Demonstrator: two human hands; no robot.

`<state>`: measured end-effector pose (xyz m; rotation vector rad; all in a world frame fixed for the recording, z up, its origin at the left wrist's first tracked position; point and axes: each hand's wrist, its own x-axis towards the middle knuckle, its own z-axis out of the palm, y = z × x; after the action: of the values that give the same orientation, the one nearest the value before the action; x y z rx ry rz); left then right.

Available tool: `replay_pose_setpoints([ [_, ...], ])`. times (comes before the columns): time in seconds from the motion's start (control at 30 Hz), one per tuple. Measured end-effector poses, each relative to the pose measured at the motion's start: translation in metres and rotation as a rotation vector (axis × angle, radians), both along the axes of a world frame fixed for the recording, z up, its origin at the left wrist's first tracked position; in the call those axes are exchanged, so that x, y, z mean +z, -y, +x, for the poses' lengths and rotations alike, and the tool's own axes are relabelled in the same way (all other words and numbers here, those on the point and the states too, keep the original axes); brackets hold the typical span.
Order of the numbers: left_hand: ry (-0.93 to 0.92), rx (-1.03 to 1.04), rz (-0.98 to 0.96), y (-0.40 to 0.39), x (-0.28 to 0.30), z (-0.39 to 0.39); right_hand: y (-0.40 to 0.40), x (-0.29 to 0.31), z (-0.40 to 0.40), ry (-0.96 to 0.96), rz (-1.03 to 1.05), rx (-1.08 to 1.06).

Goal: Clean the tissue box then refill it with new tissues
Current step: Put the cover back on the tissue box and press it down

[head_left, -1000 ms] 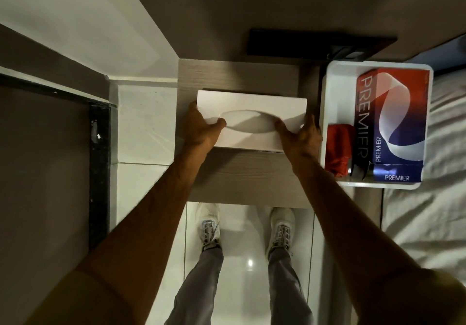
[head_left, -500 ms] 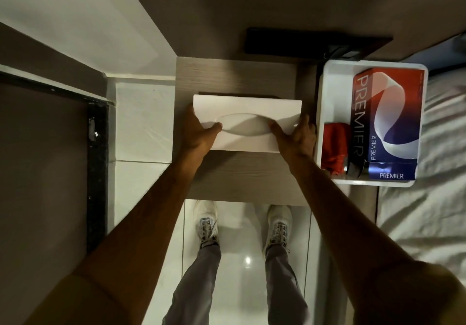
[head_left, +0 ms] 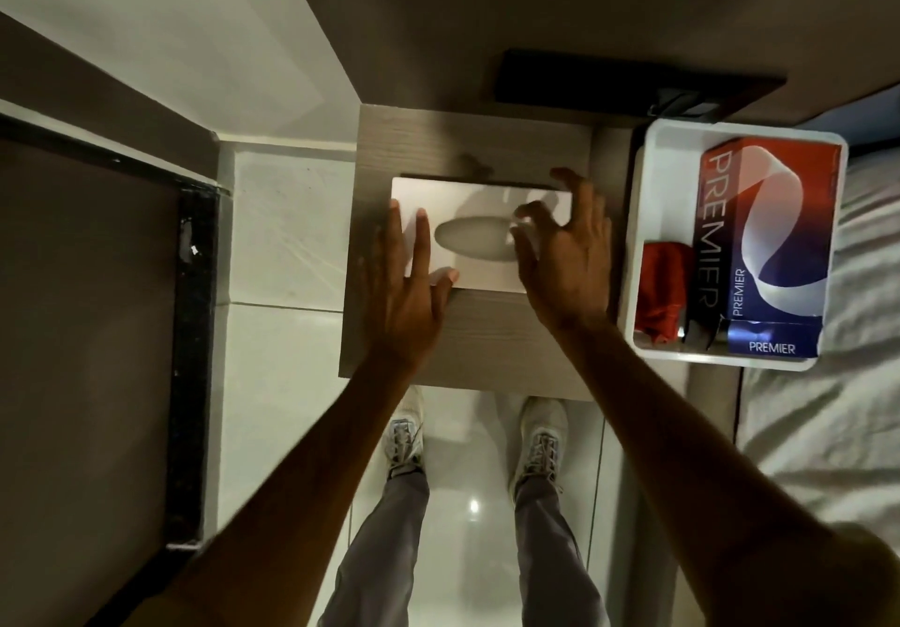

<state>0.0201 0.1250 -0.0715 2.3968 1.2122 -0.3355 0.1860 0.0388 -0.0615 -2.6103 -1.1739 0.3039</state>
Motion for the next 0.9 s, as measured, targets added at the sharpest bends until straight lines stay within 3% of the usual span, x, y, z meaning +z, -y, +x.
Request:
replay_pose_setpoints([
  [0.13, -0.019, 0.012, -0.035, -0.001, -0.005, 0.000, -0.021, -0.016, 0.007, -0.037, -0.154, 0.211],
  [0.4, 0.075, 0.034, -0.034, 0.002, -0.014, -0.005, -0.043, -0.027, 0.011, 0.051, -0.201, 0.397],
  [0.7, 0.063, 0.032, -0.066, 0.000, -0.014, -0.004, -0.030, -0.014, 0.005, 0.047, -0.144, 0.397],
  [0.9, 0.050, 0.031, -0.088, 0.000, -0.007, -0.001, -0.025, 0.003, 0.004, -0.043, -0.071, 0.223],
])
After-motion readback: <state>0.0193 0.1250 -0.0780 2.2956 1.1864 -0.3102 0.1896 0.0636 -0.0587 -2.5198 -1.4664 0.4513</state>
